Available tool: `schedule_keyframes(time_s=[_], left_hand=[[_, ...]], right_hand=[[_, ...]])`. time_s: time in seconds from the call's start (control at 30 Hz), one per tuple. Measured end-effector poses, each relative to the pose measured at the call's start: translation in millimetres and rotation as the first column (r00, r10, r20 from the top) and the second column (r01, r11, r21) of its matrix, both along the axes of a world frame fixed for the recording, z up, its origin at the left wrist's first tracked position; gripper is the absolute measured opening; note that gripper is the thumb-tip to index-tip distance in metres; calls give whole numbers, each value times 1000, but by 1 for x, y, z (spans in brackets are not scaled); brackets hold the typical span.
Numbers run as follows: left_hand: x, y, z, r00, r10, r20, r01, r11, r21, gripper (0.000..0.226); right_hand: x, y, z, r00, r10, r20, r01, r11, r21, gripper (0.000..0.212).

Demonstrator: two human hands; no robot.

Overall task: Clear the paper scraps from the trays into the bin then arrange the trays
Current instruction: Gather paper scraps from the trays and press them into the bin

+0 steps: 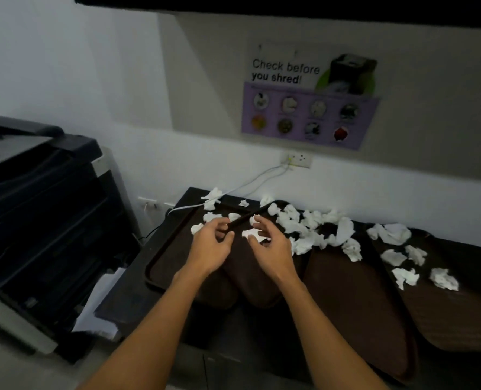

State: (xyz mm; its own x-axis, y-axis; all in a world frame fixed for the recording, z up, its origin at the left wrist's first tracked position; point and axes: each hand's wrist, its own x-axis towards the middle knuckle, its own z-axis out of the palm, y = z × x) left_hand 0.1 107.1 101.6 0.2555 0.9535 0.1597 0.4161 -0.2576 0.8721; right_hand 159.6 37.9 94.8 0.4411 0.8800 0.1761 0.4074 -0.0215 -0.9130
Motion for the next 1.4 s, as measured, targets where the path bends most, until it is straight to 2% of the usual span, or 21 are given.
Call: schedule_keyframes(time_s=[0.17, 0.33, 0.43, 0.57, 0.7, 0.8, 0.9, 1.07, 1.2, 1.3, 1.4], left_hand=[[74, 17, -4, 996, -85, -20, 85, 996, -26, 32], [132, 29, -36, 983, -155, -101, 143, 983, -118, 30], [158, 33, -63, 953, -220, -209, 181, 965, -192, 44], [179, 37, -86, 866, -318, -385, 231, 938, -257, 67], [195, 39, -99, 807, -329, -491, 274, 944, -183, 65], [201, 40, -110, 780, -293, -553, 272, 955, -122, 38], [200, 40, -120, 826, -235, -512, 215, 972, -99, 19], [188, 37, -120, 919, -127, -374, 91, 989, -113, 35], [173, 43, -110, 934, -73, -350, 11, 984, -176, 20], [160, 44, -98, 952, -33, -304, -21, 984, -174, 35], [145, 46, -92, 961, 4, -277, -55, 983, -178, 31]], right_hand=[[78, 5, -3, 997, -79, 9, 79, 996, -27, 47], [134, 3, -25, 993, -115, 2, 115, 989, -88, 50], [160, 2, -39, 993, -120, -6, 119, 987, -107, 49], [184, -1, -56, 992, -123, 2, 123, 984, -129, 49], [201, -1, -65, 992, -122, -2, 121, 982, -148, 50], [208, 0, -71, 991, -131, -4, 129, 978, -165, 48], [210, 1, -75, 992, -129, -5, 127, 977, -171, 46], [207, 6, -78, 992, -122, -4, 120, 979, -164, 43], [202, 11, -80, 992, -125, 7, 125, 980, -154, 38], [197, 16, -83, 991, -129, 22, 131, 979, -154, 35], [190, 25, -90, 993, -109, 53, 116, 980, -164, 34]])
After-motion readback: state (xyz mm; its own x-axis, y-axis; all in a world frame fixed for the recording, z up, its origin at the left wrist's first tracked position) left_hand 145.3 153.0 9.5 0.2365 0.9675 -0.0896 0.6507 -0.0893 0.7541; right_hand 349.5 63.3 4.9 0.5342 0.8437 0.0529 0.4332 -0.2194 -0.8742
